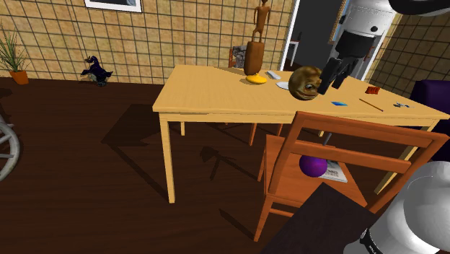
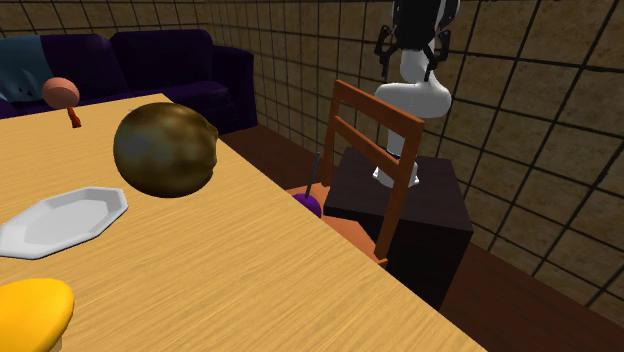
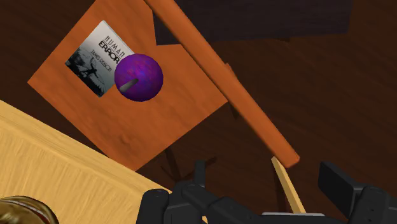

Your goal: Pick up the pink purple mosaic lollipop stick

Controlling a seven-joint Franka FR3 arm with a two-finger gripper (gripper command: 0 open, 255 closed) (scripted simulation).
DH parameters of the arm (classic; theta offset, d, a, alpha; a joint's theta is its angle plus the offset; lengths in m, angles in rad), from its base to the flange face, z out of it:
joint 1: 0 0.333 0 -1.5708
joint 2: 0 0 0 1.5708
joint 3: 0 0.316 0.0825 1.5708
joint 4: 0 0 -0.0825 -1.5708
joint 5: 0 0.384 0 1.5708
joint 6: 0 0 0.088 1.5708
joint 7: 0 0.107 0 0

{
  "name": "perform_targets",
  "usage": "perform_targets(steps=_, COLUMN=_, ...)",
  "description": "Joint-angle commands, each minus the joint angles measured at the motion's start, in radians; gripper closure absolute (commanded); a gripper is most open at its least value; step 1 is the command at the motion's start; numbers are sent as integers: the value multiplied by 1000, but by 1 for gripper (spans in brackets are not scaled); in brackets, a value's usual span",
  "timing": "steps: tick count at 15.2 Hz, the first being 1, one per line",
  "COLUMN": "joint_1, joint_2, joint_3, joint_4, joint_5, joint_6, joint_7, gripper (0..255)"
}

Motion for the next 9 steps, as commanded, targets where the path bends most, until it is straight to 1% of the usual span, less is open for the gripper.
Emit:
perform_targets(steps=1, joint_1=0, joint_2=0, joint_3=0, joint_4=0, joint_5=0, joint_6=0, joint_7=0, gripper=0)
perform_targets(steps=9, joint_1=-57, joint_2=145, joint_3=-96, joint_4=-92, joint_5=-54, joint_6=152, joint_7=-21, gripper=0)
